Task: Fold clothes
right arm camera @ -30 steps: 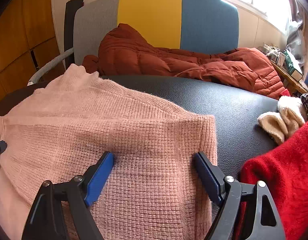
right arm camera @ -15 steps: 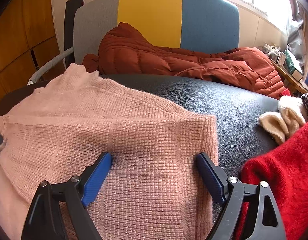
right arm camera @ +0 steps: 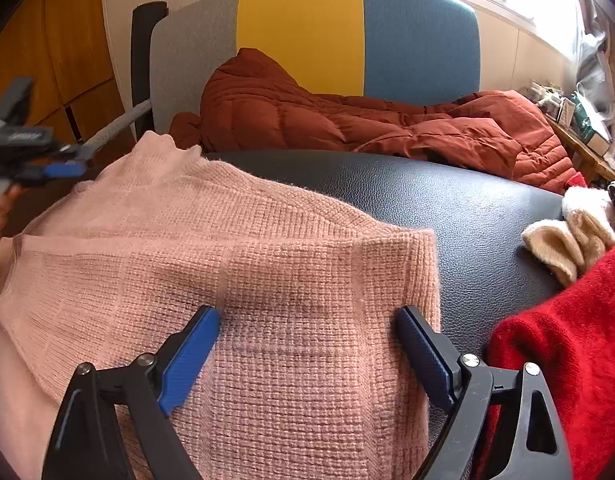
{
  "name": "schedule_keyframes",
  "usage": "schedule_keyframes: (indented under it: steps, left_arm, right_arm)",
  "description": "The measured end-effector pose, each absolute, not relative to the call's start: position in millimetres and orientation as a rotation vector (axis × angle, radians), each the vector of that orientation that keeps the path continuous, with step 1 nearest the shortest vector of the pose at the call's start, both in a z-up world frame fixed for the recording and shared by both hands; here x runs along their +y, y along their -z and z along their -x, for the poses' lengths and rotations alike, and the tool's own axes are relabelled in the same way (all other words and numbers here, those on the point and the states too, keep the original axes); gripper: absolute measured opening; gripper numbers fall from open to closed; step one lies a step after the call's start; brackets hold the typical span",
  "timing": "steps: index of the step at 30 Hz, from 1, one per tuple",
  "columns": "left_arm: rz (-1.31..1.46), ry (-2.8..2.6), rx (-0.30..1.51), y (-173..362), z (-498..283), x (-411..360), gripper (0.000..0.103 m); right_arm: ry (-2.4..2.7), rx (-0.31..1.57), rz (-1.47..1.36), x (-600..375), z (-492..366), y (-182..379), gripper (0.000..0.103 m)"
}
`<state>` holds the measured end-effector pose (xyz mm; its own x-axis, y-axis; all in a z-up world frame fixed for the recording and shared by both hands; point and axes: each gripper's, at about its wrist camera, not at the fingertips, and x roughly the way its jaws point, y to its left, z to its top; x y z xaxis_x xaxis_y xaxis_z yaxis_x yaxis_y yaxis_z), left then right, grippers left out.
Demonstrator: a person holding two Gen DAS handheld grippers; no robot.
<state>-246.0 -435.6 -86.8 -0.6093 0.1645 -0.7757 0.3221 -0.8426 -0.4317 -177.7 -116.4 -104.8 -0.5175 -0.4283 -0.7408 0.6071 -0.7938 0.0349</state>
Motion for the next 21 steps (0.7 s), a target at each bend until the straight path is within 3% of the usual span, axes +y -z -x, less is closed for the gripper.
schedule_keyframes:
  steps: [4,7,9,11,12,21]
  left_arm:
    - [-1.412,2.595,0.834,98,277,-442,0.045]
    - [-1.433,2.600,0.827,105,288,-441,0.043]
    - [-1.433,2.620,0.824,105,291,-437,0.036]
    - [-1.436,2.646,0.773,103,293,-427,0.008]
    - [-1.420,2.671,0.722,100,291,-420,0.006]
    - [-1.165,3.063,0.493,30,208,-368,0.003]
  right_arm:
    - [2.265,0.296,-1.032,-119,179,106,0.102]
    - [2.256,0.297,-1.031,-121,179,106,0.103]
    - [2.256,0.296,-1.030,-121,178,106,0.103]
    - [2.256,0.294,-1.030,-121,178,106,0.103]
    - [2.256,0.294,-1.030,-121,178,106,0.103]
    - [2.258,0.299,-1.031,-122,179,107,0.103]
